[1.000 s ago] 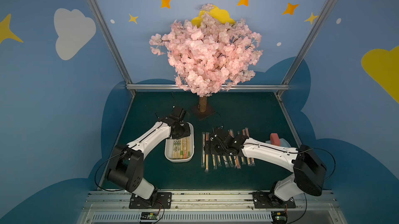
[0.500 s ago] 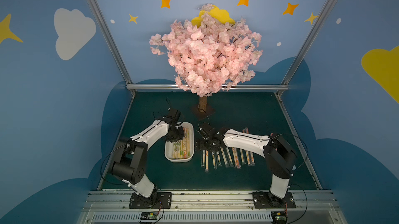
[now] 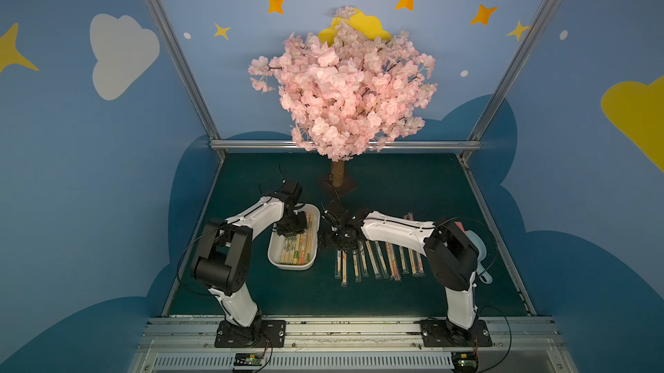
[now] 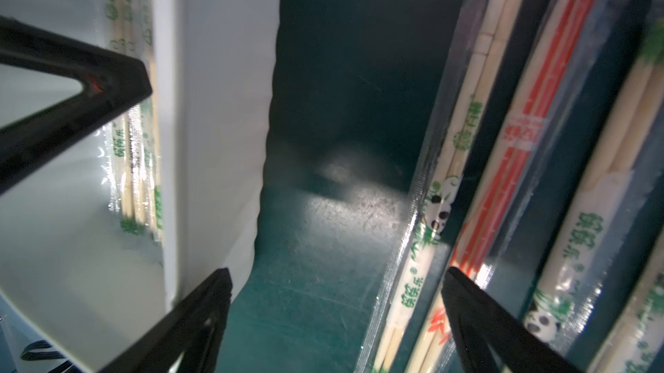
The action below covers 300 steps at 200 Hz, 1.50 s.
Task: Take the paired disposable chopsticks out of the storage box
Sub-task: Adjust the storage box at the center of the board, then pick up the paired disposable chopsticks from the storage box.
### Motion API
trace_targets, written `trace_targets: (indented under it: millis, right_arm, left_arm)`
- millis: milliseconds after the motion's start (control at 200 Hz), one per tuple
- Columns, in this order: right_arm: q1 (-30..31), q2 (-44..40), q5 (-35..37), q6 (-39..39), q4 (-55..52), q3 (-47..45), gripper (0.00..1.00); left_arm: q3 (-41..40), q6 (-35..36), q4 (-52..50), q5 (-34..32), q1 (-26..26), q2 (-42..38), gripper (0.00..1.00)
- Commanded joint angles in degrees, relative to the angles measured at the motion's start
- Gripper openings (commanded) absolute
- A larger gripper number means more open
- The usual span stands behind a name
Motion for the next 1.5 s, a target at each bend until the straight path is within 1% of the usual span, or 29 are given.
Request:
trace_targets:
  millis: [0,220,521,721,921,1096,1251,1346,1497]
  right_arm:
    - [-0.1,-3.1,0.2,0.8,0.2,-3.1,0.94]
    - [-0.1,-6.7,1.8,1.2,2.0,-6.6,0.95]
    - [-0.1,-7.9,2.2,1.0,2.8,-7.8,0.95]
    - [-0.1,-8.2,2.2,0.9,2.9,-8.1,0.95]
    - [-0.1,-8.3,2.1,0.9,3.1,-8.2,0.94]
    - [-0.1,-8.6,2.3,1.0,3.2,-8.4,0.95]
    - [0.0,-9.7,2.8,1.0,3.7,-9.2,0.95]
    - [0.2,-10.9,3.1,1.1,4.7,-10.2,0.94]
    - [0.4,-12.6,3.6,1.3,5.9,-11.5,0.95]
  left_arm:
    - [1.5,1.2,-2.2,-1.4,0.3,1.3,0.28]
    - [2.2,1.4,-2.4,-2.1,0.4,3.6,0.22]
    - [3.0,1.4,-2.5,-2.1,0.3,5.2,0.21]
    - [3.2,1.2,-2.4,-1.8,0.3,4.7,0.10]
    - [2.7,1.2,-2.6,-1.9,0.4,3.6,0.04]
    - [3.2,1.3,-3.7,-2.9,0.6,1.6,0.03]
    - [3.9,2.0,-5.1,-3.4,1.8,-1.4,0.03]
    - [4.2,2.3,-5.5,-2.4,3.0,-4.1,0.03]
    - [4.6,3.6,-5.4,-0.3,3.2,-8.5,0.03]
